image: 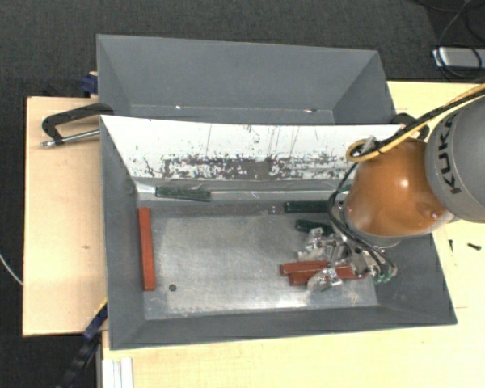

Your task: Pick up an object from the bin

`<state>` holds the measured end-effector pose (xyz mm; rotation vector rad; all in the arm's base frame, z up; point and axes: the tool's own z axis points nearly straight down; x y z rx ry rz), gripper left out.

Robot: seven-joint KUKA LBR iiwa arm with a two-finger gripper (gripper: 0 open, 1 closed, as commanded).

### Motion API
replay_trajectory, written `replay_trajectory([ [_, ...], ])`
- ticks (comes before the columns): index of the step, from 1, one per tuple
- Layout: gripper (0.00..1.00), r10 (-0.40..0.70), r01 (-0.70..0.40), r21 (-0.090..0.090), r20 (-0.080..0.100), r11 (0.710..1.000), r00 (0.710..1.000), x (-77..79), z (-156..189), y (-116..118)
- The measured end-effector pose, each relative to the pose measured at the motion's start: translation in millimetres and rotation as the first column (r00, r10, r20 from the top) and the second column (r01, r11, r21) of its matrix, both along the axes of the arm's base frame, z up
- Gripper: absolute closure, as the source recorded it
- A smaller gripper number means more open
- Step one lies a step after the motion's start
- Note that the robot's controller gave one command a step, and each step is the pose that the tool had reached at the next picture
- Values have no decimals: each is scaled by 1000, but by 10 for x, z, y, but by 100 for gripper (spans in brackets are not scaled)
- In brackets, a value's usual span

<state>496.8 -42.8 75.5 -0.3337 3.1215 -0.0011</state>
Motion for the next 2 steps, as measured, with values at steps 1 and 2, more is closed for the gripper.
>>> replay_trajectory([
  [1,100,0,0,0,0,1000,1000,0,0,0],
  [2,100,-6,6,1,2,1000,1000,51,1318,-25],
])
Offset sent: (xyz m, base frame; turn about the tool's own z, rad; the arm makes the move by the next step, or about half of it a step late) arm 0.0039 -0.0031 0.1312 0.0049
